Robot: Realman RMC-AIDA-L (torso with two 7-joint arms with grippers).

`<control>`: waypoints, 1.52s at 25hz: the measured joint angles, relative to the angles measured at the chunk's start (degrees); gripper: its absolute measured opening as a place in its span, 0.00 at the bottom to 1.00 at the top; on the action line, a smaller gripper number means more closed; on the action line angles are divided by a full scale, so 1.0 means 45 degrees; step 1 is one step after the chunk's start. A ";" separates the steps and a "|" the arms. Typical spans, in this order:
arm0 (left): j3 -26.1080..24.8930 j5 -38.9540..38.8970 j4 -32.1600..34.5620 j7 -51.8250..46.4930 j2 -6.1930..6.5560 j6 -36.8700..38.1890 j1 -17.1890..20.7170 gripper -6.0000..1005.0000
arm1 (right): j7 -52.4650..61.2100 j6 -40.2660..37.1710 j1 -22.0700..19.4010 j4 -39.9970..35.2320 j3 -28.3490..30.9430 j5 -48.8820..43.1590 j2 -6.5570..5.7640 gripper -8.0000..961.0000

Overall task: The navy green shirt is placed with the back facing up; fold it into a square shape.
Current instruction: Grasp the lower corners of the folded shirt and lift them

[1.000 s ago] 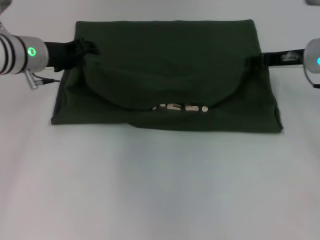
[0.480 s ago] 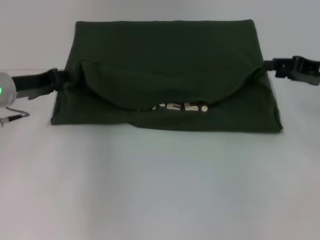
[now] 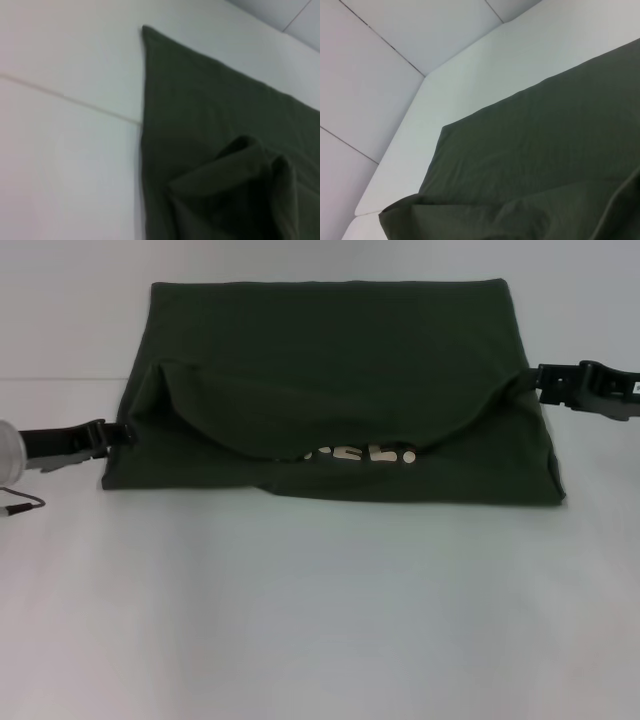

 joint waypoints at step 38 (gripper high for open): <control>0.0468 0.1630 -0.0268 -0.1128 -0.0416 -0.0919 -0.0355 0.22 | 0.0000 -0.0018 0.0078 0.0090 0.0294 0.0112 0.0038 0.52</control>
